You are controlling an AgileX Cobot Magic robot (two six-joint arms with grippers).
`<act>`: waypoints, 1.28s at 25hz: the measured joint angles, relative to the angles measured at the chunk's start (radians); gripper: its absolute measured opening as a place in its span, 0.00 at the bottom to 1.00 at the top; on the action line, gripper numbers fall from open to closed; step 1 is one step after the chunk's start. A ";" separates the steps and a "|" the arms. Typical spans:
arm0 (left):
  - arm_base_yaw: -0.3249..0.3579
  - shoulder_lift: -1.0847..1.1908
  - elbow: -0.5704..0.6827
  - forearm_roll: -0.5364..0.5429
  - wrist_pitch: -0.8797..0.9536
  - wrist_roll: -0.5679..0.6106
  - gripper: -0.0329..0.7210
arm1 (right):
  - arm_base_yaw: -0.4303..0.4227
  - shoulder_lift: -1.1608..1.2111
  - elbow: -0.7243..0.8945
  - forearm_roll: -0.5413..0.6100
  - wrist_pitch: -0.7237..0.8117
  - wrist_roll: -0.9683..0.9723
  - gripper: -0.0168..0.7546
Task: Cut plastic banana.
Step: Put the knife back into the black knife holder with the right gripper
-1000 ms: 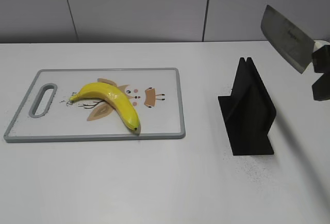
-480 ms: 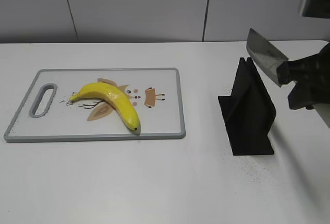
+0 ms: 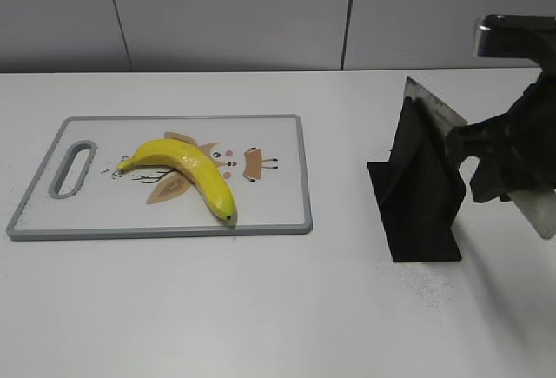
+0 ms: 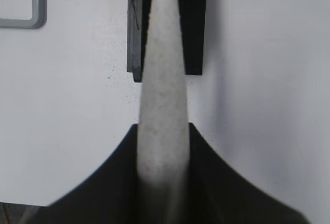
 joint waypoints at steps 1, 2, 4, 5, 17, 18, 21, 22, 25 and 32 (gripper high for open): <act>0.000 0.000 0.000 0.000 0.000 0.000 0.74 | 0.000 0.012 0.000 0.002 -0.001 0.000 0.24; 0.000 0.000 0.000 0.000 0.000 0.000 0.74 | 0.000 0.023 0.000 0.005 -0.001 0.000 0.24; 0.000 0.000 0.000 0.000 0.000 0.000 0.74 | 0.000 0.045 0.000 0.015 -0.002 0.000 0.24; 0.000 0.000 0.000 0.000 0.000 0.000 0.74 | 0.000 0.053 0.000 0.018 -0.002 0.000 0.24; 0.000 0.000 0.000 0.000 0.000 0.000 0.74 | 0.000 0.075 0.000 0.023 -0.090 0.001 0.27; 0.000 0.000 0.000 0.000 0.000 0.000 0.74 | 0.000 0.075 0.000 0.025 -0.098 0.001 0.31; 0.000 0.000 0.000 0.000 0.000 0.000 0.74 | 0.000 0.076 0.000 0.025 -0.101 0.001 0.50; 0.000 0.000 0.000 0.000 0.000 0.000 0.74 | 0.000 0.076 0.000 0.026 -0.101 0.001 0.55; 0.000 0.000 0.000 0.000 0.000 0.000 0.74 | 0.000 0.076 0.000 0.048 -0.102 0.001 0.66; 0.000 0.000 0.000 0.000 0.000 0.000 0.74 | 0.000 0.074 -0.001 0.098 -0.044 -0.005 0.71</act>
